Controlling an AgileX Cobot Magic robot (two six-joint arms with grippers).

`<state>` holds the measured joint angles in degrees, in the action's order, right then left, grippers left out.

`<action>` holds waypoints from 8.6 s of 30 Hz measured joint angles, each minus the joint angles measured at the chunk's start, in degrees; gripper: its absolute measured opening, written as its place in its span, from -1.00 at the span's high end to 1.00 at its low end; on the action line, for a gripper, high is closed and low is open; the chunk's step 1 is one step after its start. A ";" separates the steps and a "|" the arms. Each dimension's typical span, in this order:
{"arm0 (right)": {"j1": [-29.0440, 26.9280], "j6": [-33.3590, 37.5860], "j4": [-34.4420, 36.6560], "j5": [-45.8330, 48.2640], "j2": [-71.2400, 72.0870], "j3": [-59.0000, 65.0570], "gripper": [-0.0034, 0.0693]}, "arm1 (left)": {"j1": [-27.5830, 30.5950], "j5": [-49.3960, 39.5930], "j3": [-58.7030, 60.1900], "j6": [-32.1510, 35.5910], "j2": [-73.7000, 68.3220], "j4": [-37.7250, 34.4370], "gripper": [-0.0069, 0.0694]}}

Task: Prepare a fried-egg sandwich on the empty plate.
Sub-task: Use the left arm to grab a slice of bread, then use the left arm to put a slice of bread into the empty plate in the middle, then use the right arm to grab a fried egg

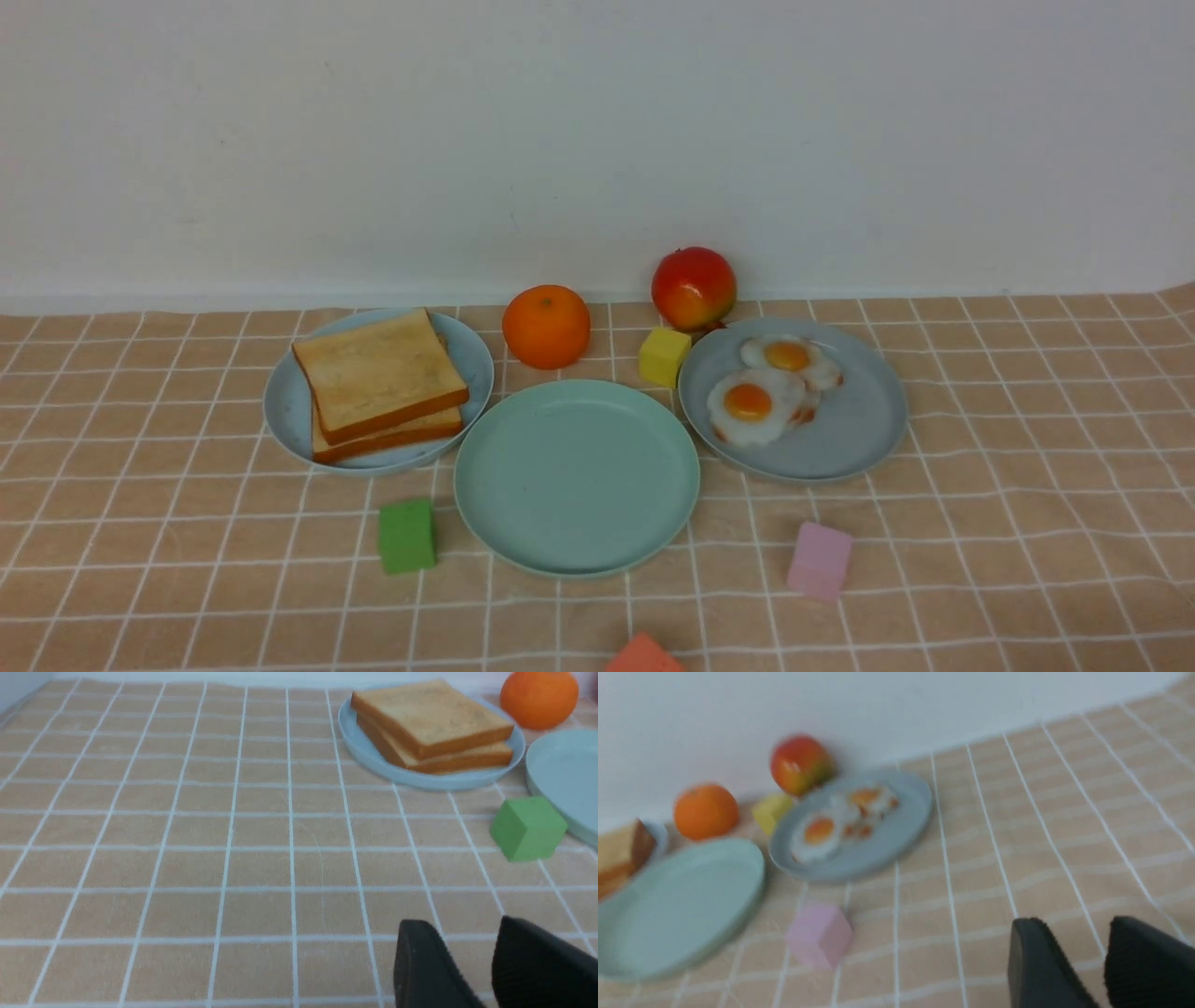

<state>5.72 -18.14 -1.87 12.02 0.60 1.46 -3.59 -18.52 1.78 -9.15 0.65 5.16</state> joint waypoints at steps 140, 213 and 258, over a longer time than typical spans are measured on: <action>0.05 27.18 32.14 29.18 -59.05 -47.67 0.24 | -16.39 -27.22 -86.84 -7.97 -116.16 -24.63 0.66; 0.05 33.02 53.12 22.96 -124.82 -88.41 0.09 | -23.07 -29.57 -69.15 25.08 -77.16 -29.59 0.85; 0.05 33.02 57.81 23.71 -126.35 -88.65 0.54 | -23.07 -31.76 -69.15 25.08 -77.22 -28.88 0.80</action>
<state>5.77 14.88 55.94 35.73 -125.75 -87.19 -26.65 -50.28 -67.37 15.93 -76.56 -23.72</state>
